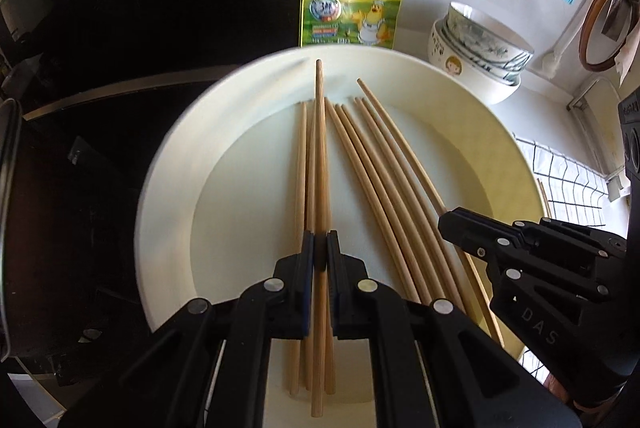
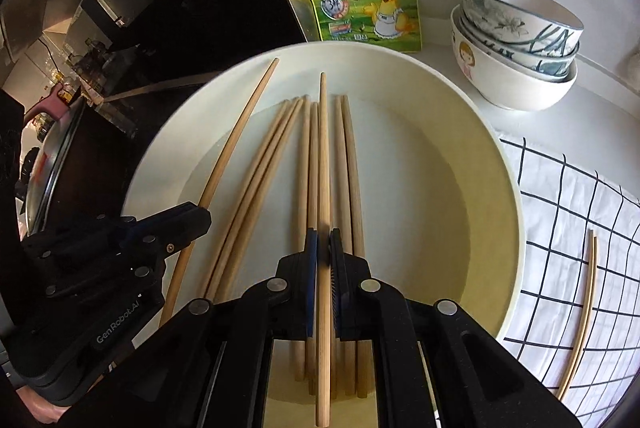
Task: Organize utensils
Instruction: 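Lower both chopsticks into the basin and open both tools, then withdraw both open tools from the basin back over the last chopsticks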
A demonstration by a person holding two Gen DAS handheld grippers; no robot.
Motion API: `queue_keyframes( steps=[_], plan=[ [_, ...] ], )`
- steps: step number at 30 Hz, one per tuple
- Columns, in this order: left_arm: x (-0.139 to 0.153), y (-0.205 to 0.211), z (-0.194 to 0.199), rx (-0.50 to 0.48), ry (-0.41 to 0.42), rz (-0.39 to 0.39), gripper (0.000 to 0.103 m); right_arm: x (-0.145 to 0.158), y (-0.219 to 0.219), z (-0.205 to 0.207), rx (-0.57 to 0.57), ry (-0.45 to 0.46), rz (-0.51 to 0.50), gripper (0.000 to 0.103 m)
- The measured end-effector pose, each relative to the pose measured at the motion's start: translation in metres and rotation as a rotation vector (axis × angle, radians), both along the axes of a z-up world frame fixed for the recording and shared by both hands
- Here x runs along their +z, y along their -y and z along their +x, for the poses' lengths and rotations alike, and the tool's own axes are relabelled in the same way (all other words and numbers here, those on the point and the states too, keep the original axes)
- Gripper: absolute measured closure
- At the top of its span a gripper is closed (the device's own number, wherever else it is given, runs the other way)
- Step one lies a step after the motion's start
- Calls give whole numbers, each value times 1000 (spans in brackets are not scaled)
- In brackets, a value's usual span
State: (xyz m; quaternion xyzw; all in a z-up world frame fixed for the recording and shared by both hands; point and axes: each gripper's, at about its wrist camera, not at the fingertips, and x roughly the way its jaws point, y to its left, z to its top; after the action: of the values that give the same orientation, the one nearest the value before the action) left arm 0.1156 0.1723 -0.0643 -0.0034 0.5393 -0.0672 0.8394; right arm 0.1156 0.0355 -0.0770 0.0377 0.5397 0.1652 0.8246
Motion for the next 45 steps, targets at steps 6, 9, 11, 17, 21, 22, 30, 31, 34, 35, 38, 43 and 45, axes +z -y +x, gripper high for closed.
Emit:
queue_keyframes(
  steps=[6,9,11,17,21,22,30,31,34,35,38,43,45],
  plan=[
    [-14,2,2,-9,-31,0,96,-11,0,1,-1,-32,-9,97],
    [-16,0,5,-1,-35,-4,96,-12,-2,-1,3,-31,-10,97],
    [-16,-2,3,3,-34,-5,96,-13,-2,-2,3,-31,-11,97],
    [-11,-7,-1,22,-18,-7,80,-8,1,-2,-7,-18,-10,95],
    [-6,-11,-4,32,-6,-9,79,-2,5,-7,-10,-2,-9,94],
    [-5,-11,-4,34,-4,-10,79,-1,6,-10,-11,1,-10,94],
    [4,-11,-13,42,12,-6,78,12,15,-21,-21,33,6,91],
    [5,-11,-15,42,15,-6,78,14,17,-23,-24,37,7,91],
    [10,-7,-21,37,25,-7,78,19,23,-31,-36,52,12,91],
    [11,-5,-23,35,26,-7,78,21,25,-33,-41,57,14,91],
    [17,2,-28,24,35,-6,78,27,33,-40,-55,72,25,89],
    [26,16,-35,-4,51,7,73,36,48,-52,-81,104,35,87],
    [30,24,-38,-17,57,12,73,38,55,-56,-95,111,44,87]
  ],
)
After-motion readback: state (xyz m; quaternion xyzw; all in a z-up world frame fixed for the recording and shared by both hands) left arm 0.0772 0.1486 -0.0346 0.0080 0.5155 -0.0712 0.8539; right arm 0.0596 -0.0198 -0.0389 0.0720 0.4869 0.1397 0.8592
